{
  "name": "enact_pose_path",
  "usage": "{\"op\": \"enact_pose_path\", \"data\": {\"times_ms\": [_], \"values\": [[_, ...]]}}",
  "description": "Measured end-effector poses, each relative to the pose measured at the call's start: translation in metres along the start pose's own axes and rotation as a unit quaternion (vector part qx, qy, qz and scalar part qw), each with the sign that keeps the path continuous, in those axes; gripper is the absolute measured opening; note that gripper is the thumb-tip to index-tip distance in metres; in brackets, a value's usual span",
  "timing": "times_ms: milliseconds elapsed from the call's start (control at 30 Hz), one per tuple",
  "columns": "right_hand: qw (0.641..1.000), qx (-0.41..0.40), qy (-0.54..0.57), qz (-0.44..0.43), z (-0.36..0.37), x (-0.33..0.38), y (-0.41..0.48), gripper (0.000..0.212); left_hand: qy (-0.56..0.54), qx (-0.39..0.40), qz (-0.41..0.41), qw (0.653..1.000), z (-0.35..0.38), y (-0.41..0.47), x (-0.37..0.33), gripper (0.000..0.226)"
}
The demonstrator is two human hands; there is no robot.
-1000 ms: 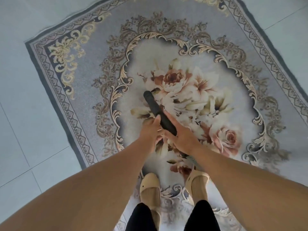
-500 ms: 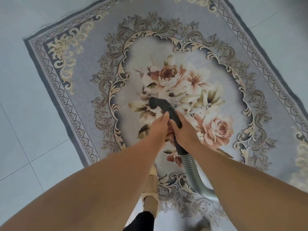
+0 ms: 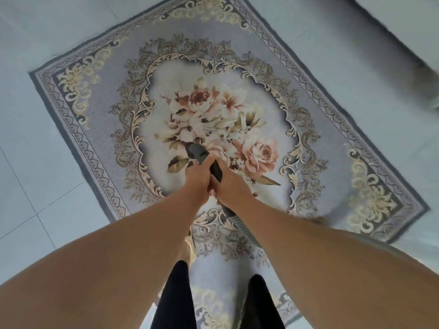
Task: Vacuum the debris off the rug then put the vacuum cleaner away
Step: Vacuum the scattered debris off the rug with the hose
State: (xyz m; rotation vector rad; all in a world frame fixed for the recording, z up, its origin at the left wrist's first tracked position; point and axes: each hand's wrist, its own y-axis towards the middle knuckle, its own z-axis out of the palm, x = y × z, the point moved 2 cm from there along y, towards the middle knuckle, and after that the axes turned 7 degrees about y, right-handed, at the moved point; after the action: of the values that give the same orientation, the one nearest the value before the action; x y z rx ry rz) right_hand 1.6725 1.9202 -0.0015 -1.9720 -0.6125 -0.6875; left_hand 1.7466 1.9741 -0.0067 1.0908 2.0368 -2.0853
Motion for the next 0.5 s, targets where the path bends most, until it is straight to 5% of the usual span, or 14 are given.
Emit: {"op": "enact_pose_path", "data": {"times_ms": [267,400,500], "values": [[0.979,0.026,0.198,0.028,-0.060,-0.018,-0.150,0.056,0.241,-0.015,0.098,0.965,0.050,-0.137,0.031,0.053],[0.925,0.053,0.363,0.100,-0.079,-0.035,-0.216,0.047,0.376,0.012,0.162,0.912,0.072,-0.186,0.053,0.053],[0.916,0.087,0.367,0.137,-0.092,-0.061,-0.259,0.055,0.488,0.039,0.210,0.846,0.082,-0.217,0.071,0.053]]}}
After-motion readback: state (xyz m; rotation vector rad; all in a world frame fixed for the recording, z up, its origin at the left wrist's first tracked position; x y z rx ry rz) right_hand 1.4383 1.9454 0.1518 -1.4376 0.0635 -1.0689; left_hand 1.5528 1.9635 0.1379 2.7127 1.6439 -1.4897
